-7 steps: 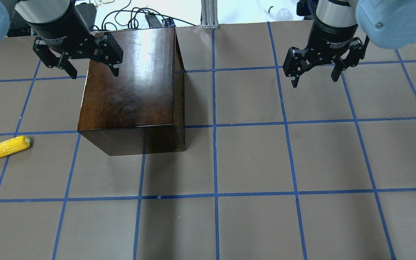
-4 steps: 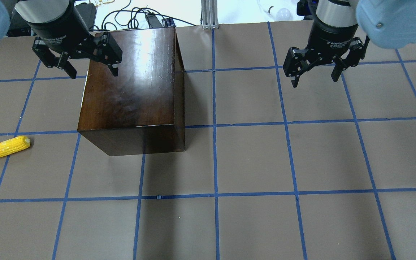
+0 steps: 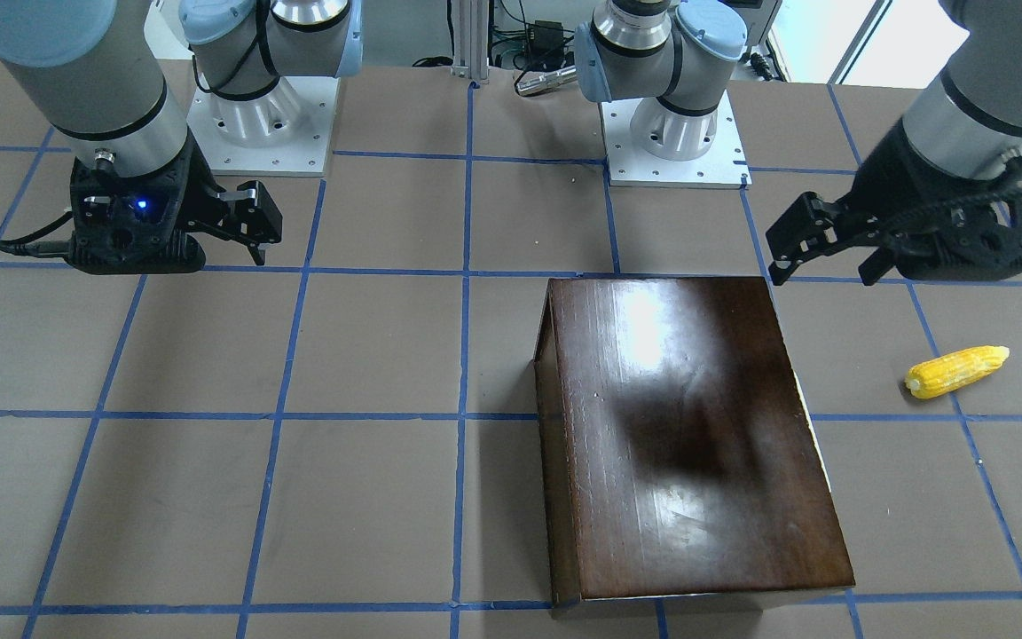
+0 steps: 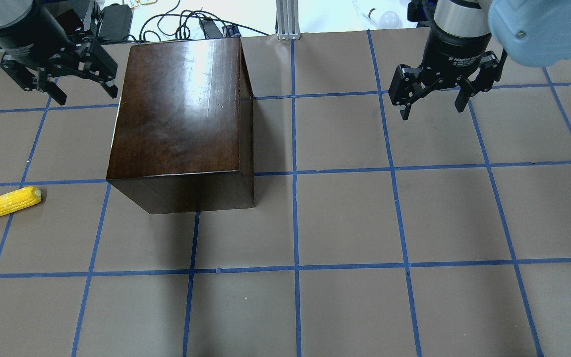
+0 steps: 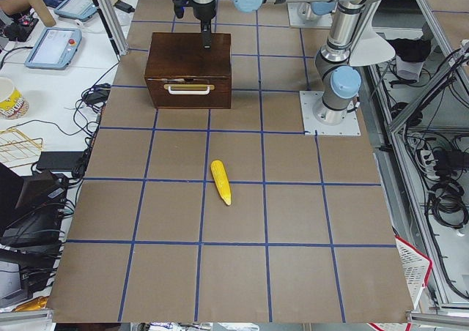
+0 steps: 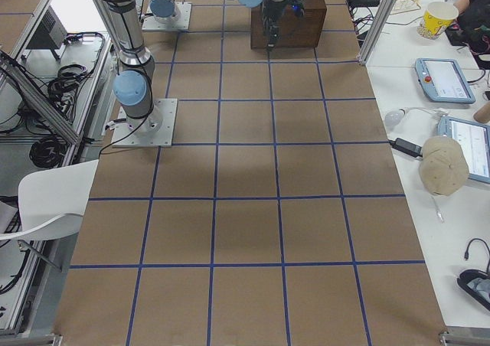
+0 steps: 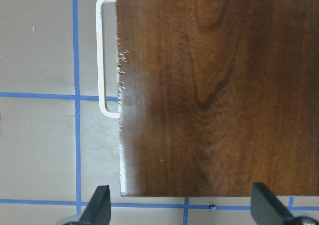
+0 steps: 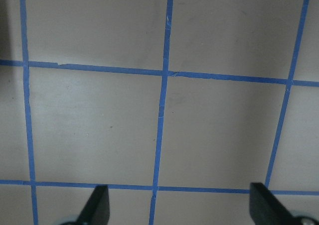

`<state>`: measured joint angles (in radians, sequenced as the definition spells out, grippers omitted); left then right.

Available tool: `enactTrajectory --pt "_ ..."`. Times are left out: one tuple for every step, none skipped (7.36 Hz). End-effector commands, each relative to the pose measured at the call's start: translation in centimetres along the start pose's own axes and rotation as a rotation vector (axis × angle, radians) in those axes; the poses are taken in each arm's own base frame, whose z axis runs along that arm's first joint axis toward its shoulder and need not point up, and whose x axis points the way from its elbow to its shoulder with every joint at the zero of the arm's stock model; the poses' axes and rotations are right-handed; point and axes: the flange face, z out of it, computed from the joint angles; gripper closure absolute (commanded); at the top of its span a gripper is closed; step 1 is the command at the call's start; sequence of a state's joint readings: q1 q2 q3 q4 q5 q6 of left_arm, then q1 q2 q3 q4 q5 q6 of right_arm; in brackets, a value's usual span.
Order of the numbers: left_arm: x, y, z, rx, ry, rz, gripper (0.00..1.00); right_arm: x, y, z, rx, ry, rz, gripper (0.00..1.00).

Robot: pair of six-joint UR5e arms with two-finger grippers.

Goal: Open drawer and put corn inside
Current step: 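Lower the left gripper beside the cabinet to the white drawer handle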

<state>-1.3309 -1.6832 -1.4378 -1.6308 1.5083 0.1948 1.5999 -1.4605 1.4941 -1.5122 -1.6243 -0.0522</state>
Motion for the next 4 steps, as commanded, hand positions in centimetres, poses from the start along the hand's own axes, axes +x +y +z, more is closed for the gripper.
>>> enactTrajectory --pt "-7.8 -2.1 3.4 -0.039 0.103 -0.038 0.00 0.0 0.1 -0.1 0.000 0.000 0.000 0.00" --pt "-10.3 -2.8 5.3 -0.063 0.126 -0.001 0.00 0.0 0.0 0.0 0.000 0.000 0.000 0.00" --pt "-11.8 -3.5 6.7 -0.070 0.161 0.053 0.00 0.0 0.0 -0.1 0.002 0.000 0.000 0.00" --pt "-13.0 -4.3 8.7 -0.087 0.190 0.050 0.00 0.0 0.0 -0.1 0.002 -0.001 0.000 0.00"
